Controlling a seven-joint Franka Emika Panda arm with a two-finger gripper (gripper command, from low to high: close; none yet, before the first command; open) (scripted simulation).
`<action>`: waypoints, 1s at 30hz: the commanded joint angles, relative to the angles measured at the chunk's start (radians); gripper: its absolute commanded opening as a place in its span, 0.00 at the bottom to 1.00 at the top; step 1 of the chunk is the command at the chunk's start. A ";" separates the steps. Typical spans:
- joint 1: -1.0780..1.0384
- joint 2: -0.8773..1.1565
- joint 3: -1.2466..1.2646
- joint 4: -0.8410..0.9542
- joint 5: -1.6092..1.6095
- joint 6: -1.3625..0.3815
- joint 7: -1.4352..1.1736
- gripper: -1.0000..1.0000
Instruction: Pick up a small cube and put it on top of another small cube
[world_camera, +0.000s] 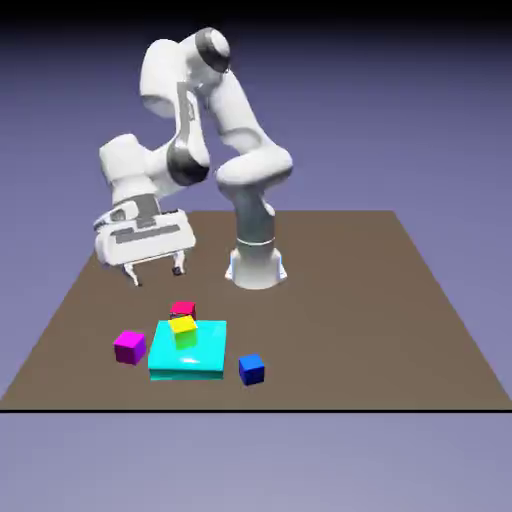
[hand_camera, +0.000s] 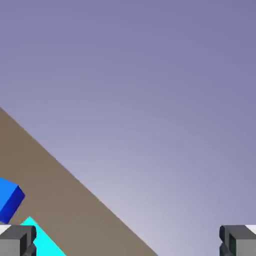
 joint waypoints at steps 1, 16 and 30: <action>0.023 0.001 -0.036 0.008 -0.001 -0.010 -0.033 0.50; 0.364 0.008 -0.580 0.134 -0.011 -0.161 -0.523 0.50; 0.652 -0.126 -0.960 0.187 -0.100 -0.079 -0.706 0.00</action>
